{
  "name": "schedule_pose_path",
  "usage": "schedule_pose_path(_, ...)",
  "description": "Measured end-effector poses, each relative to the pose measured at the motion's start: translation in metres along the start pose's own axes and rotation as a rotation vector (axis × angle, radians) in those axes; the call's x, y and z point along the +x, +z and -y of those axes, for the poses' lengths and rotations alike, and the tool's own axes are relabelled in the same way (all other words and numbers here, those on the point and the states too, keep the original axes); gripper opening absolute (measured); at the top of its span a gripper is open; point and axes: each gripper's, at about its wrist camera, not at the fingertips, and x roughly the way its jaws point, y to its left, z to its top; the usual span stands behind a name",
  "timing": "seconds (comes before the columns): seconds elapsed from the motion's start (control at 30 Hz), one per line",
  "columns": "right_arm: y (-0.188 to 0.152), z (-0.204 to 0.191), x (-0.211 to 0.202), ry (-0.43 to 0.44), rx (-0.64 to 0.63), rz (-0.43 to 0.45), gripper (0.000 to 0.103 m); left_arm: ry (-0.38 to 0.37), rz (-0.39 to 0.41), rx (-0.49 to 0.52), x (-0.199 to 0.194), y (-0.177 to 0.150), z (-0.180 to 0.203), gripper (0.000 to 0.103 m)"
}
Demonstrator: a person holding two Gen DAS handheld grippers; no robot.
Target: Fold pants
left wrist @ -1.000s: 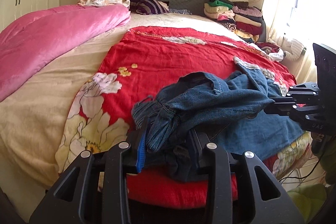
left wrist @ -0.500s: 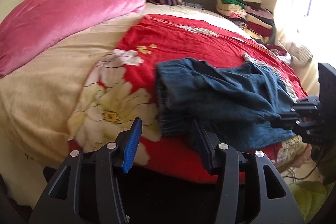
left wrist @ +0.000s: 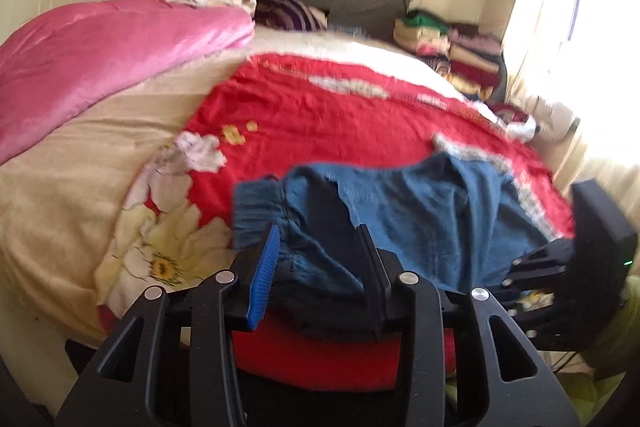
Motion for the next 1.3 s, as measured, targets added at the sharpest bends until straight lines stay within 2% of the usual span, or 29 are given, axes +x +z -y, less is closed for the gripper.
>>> schedule_pose_path(0.1,-0.007,0.002,-0.001,0.009,0.003,-0.023,0.007,0.078,-0.09,0.061,0.03,-0.02,0.007,0.037)
schedule_pose_path(0.13,-0.009,0.004,-0.003,0.014,0.006,-0.021,0.007,0.08,-0.107,0.05,0.036,-0.027,0.004,0.037)
schedule_pose_path(0.23,-0.008,0.008,-0.016,0.022,0.034,0.02,0.007,0.072,-0.098,0.036,0.034,-0.029,-0.002,0.037)
schedule_pose_path(0.33,0.001,0.012,-0.026,0.006,0.053,0.078,0.014,0.07,-0.098,0.023,0.033,-0.028,-0.006,0.038)
schedule_pose_path(0.43,0.01,0.01,-0.022,-0.006,0.049,0.09,0.014,0.073,-0.096,0.024,0.034,-0.029,-0.006,0.038)
schedule_pose_path(0.53,0.013,0.007,-0.004,-0.006,0.044,0.05,0.02,0.072,-0.094,0.019,0.033,-0.029,-0.007,0.038)
schedule_pose_path(0.67,0.004,0.012,0.031,-0.038,0.104,-0.081,0.024,0.065,-0.09,0.002,0.034,-0.03,-0.01,0.04)
schedule_pose_path(0.83,0.005,0.016,0.028,-0.016,0.125,-0.056,0.027,0.053,-0.076,-0.012,0.033,-0.03,-0.013,0.04)
schedule_pose_path(0.87,0.005,0.016,0.024,-0.014,0.128,-0.046,0.028,0.043,-0.068,-0.023,0.03,-0.029,-0.014,0.041)
schedule_pose_path(0.93,0.006,0.021,0.011,-0.023,0.141,-0.013,0.038,0.027,-0.048,-0.03,0.023,-0.029,-0.013,0.05)
schedule_pose_path(1.17,0.003,0.036,-0.019,-0.071,0.201,0.062,0.052,0.026,0.001,-0.035,0.001,-0.02,-0.008,0.054)
schedule_pose_path(1.23,0.0,0.039,-0.026,-0.091,0.212,0.079,0.059,0.04,0.021,-0.022,-0.006,-0.017,-0.004,0.075)
schedule_pose_path(1.3,-0.002,0.042,-0.033,-0.111,0.221,0.095,0.063,0.042,0.036,-0.012,-0.012,-0.015,-0.001,0.076)
